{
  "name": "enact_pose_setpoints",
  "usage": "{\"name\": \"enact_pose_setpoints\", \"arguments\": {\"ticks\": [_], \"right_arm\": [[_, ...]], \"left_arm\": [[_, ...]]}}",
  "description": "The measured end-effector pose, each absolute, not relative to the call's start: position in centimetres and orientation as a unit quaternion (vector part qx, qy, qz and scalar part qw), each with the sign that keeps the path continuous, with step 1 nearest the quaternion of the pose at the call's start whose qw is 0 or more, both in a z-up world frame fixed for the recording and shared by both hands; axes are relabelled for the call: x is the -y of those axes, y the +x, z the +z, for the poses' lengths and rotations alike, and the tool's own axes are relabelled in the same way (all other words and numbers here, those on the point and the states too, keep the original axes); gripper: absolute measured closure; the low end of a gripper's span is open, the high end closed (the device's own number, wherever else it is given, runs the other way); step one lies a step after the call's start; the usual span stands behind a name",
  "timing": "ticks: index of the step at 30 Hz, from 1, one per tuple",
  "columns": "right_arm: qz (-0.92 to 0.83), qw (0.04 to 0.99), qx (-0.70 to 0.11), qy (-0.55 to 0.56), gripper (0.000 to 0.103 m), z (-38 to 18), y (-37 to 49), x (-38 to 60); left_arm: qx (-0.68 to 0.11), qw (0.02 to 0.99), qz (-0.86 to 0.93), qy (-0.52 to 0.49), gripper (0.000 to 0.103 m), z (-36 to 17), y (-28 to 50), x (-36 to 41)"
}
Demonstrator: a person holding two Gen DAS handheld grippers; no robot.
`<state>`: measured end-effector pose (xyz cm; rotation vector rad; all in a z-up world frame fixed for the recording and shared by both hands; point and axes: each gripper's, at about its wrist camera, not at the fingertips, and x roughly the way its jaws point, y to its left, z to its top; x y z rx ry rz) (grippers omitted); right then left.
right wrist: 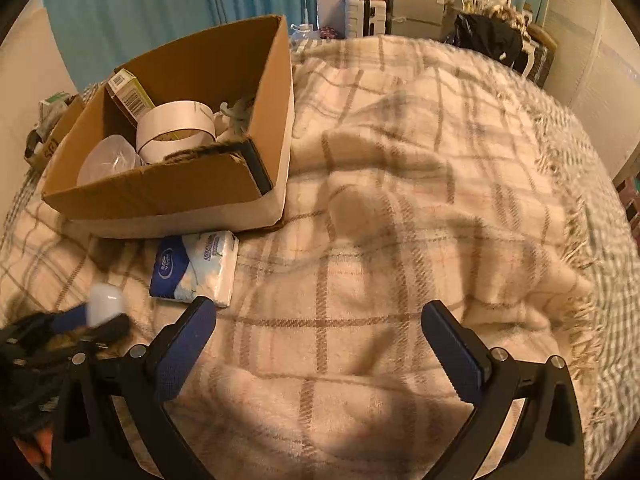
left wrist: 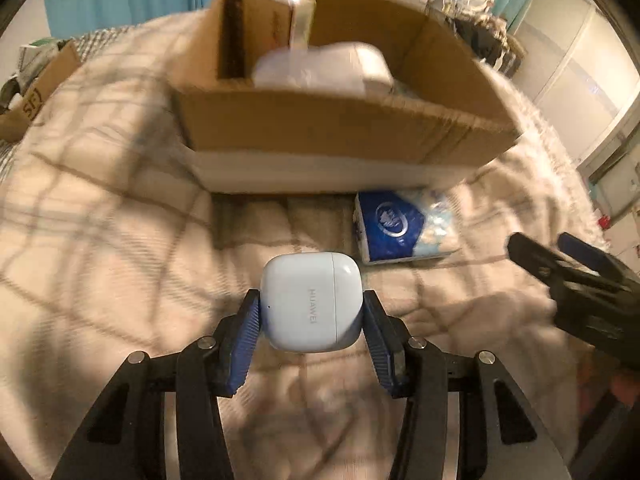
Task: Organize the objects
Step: 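Reach the left gripper to the white earbud case and grasp it, then grasp the blue Vinda tissue pack with the right gripper while the left holds the case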
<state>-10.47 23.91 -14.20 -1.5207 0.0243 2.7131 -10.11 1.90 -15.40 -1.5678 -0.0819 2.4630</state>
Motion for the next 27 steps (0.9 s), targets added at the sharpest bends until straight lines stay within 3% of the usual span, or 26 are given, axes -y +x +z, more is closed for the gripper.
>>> {"name": "enact_pose_setpoints", "arguments": {"ticks": [8,16,27], "right_arm": [[0.877,-0.039,0.022,-0.478,0.001,-10.3,-12.4,-18.5],[0.843,-0.053,0.065,-0.531,0.001,-16.9,-14.3,-13.8],[0.832,-0.058,0.05,-0.549,0.026,-19.3,-15.5,-13.4]], "left_arm": [[-0.009,0.085,0.873,-0.48,0.052,-10.8,-10.0,1.5],[-0.01,0.051,0.864,-0.5,0.052,-13.1,-11.6,4.8],[-0.009,0.053,0.855,-0.516,0.052,-14.7,-12.0,4.1]]}}
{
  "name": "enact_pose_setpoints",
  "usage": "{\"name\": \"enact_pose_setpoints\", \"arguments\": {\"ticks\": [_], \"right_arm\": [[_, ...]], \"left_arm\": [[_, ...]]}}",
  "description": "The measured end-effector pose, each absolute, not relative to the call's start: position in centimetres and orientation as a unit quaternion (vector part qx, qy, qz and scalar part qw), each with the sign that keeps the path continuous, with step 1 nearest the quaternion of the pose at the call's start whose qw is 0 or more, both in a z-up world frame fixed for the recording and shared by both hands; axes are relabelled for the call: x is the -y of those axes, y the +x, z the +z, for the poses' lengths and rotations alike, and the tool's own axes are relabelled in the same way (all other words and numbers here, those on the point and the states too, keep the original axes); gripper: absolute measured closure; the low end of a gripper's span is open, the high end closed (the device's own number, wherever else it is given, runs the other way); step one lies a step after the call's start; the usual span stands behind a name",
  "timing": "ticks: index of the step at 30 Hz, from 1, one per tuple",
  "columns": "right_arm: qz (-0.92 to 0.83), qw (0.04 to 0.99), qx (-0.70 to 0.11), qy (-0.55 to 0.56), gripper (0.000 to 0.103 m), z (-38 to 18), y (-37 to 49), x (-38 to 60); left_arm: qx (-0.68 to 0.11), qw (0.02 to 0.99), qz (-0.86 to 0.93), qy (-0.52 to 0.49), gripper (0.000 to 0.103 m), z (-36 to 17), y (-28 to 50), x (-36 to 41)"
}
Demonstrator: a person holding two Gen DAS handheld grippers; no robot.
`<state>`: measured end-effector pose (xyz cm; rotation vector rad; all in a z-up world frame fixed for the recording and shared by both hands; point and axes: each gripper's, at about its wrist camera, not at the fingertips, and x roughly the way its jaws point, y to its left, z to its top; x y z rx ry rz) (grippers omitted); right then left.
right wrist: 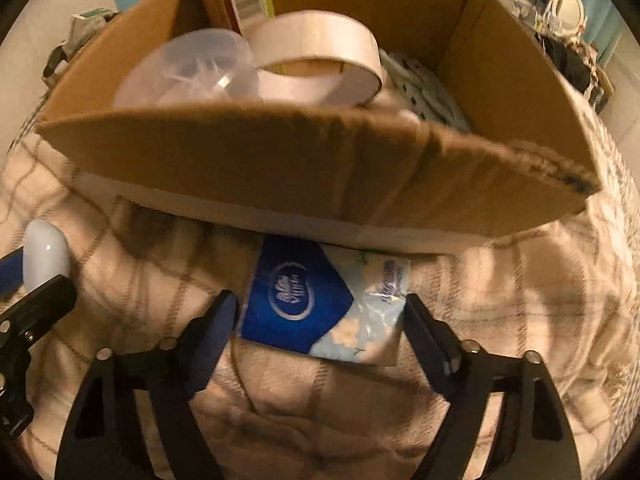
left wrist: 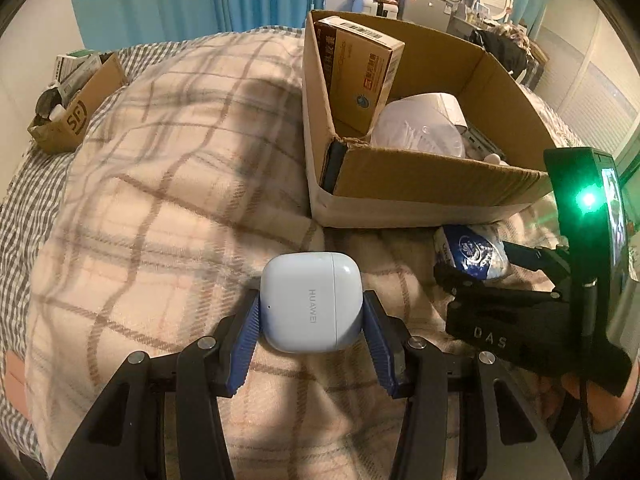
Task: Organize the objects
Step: 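Grasp the blue Vinda tissue pack with the right gripper while the left holds the case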
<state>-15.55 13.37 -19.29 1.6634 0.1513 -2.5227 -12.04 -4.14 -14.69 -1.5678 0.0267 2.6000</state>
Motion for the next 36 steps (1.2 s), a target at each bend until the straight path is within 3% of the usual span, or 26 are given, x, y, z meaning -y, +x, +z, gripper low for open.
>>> {"name": "enact_pose_setpoints", "arguments": {"ticks": [9,22,31,36], "right_arm": [[-0.847,0.064,-0.051,0.525,0.027,-16.2,-12.6,-13.3],[-0.894,0.098,-0.018,0.438,0.027,-5.7,-6.1,-13.9],[-0.919,0.115,-0.01,0.377,0.027,1.9,-6.2,-15.7],[-0.924,0.109,-0.02,0.365,0.027,3.8,-8.8,-16.3]], "left_arm": [[-0.008,0.057,0.86,-0.507,0.052,-12.5,-10.1,4.1],[0.005,0.083,0.883,-0.461,0.052,-5.9,-6.9,2.9],[0.011,0.113,0.901,-0.419,0.052,0.5,-9.4,1.9],[-0.002,0.131,0.902,-0.412,0.052,1.4,-12.7,0.2]]}}
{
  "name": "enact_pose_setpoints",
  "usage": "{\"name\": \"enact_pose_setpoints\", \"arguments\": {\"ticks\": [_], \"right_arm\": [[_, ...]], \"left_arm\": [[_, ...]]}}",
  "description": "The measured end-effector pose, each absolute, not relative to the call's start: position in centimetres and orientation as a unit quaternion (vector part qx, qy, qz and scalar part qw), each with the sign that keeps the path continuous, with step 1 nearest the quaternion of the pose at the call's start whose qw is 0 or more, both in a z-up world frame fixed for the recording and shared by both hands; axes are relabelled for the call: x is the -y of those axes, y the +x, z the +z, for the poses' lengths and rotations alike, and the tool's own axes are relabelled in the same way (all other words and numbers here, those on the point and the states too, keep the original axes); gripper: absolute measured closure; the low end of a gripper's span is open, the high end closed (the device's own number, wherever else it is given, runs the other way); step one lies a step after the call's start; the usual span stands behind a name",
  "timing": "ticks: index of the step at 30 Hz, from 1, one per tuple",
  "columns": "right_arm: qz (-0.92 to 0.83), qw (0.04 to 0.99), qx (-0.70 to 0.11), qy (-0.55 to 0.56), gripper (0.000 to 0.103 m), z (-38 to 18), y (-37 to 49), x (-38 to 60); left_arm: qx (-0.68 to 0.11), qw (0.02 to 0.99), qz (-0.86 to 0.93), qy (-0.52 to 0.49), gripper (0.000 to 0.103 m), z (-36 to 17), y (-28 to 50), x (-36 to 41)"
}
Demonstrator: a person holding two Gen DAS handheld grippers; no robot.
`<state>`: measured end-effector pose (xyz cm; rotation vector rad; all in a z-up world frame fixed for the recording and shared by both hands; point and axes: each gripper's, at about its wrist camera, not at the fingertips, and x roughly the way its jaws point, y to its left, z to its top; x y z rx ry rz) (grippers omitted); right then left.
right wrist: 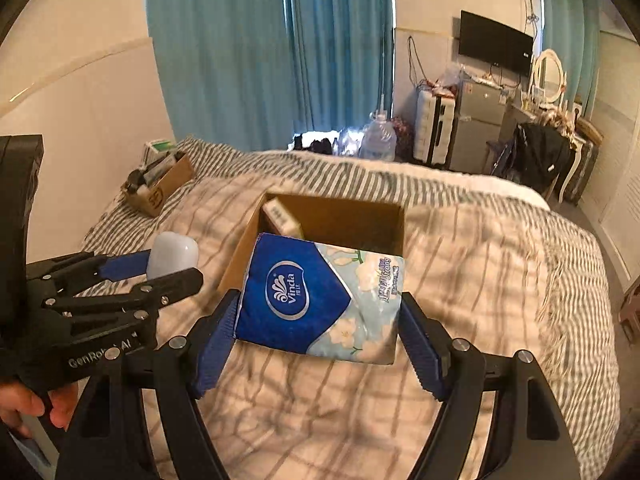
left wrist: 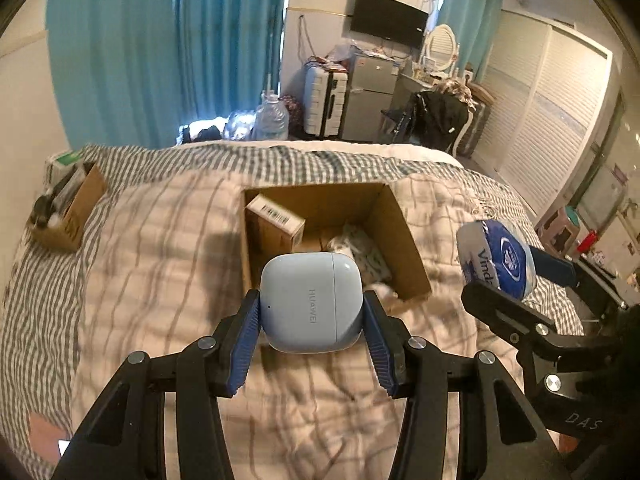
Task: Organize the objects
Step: 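Drop the tissue pack and earbud case into the cardboard box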
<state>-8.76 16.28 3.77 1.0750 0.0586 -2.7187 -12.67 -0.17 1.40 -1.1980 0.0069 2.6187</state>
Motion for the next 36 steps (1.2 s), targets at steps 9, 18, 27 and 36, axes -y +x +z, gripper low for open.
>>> {"name": "enact_pose_setpoints", "arguments": {"ticks": [9,18,27,36], "right_arm": [[-0.92,0.096,-0.026,0.379,0.028,1.5,-16.7,-17.3],[-0.907,0.091,0.006,0.41,0.027,-3.4,-23.9,-18.8],[-0.908,0.09,0.029,0.409,0.019,-4.9,-26.9,-18.5],[-0.917,0.076,0.033,0.39,0.01,-1.7,-24.2,-19.1]], "left_arm": [[-0.025,0.14,0.883,-0.447,0.052,-3.1,-20.4,-2.2],[-0.022,0.152,0.867,-0.474,0.052,-8.2,-24.9,-2.9],[-0.003,0.178,0.858,-0.482,0.049,-9.9,-25.9,-3.1],[-0.002,0.165,0.877,-0.451,0.017,-5.9,-23.2,-1.8]]}}
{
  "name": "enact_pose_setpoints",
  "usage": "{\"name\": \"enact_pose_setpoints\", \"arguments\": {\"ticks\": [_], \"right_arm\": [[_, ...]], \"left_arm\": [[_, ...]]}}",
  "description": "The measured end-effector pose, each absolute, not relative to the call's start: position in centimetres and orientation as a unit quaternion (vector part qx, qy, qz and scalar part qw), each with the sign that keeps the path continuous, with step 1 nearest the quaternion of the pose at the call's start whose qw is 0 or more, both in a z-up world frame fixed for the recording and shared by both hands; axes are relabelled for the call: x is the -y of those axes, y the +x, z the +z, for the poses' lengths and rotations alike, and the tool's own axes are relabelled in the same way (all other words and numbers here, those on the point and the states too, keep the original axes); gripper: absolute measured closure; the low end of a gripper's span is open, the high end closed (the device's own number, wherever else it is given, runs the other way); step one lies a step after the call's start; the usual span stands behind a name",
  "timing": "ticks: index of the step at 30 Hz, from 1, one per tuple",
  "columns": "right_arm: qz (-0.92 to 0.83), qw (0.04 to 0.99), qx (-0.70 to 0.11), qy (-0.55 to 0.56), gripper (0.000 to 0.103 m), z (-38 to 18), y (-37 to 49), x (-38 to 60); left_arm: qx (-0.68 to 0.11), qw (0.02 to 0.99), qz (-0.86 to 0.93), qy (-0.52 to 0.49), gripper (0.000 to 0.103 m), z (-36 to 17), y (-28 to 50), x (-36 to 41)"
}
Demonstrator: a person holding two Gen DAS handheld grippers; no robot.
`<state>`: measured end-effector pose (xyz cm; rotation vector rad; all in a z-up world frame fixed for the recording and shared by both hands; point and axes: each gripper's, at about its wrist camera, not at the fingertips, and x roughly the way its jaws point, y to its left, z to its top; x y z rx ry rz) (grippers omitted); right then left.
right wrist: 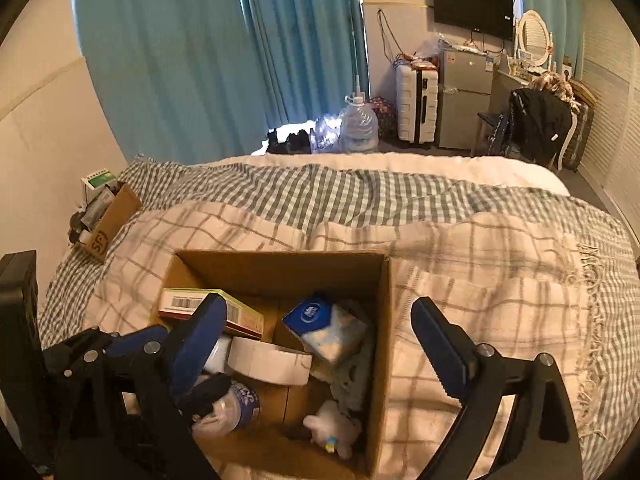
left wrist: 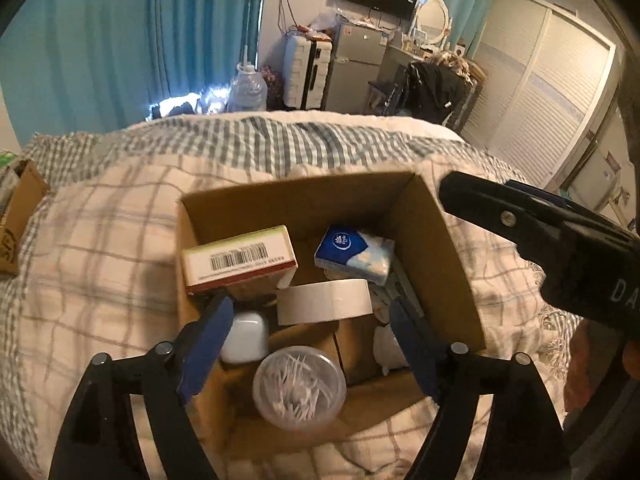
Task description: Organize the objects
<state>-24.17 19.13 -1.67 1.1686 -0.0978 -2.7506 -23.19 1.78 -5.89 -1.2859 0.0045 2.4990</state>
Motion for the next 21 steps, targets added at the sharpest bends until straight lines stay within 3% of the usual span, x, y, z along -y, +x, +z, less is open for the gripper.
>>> {"name": "enact_pose_setpoints", "arguments": {"ticks": [7,13,21], "right_arm": [[-0.935,0.06,0.003,0.35,0.01,4.6,-18.9,-18.7],[-0.951,0.047,-0.007,0.305,0.001,10.7,-12.9,-18.7],[-0.962,0.014,-0.04,0.271,0.0,14.2,-6.9,-19.3]], "left_arm": [[0.004,0.14,0.907,-0.398,0.001,0.9,-19.6,0.1],[-0.006,0.112,0.93,-0.351,0.0,6.6,-15.5,1.6],[-0.023,0.092,0.95,-0.297,0.0,11.0,-10.3,2.2]]}}
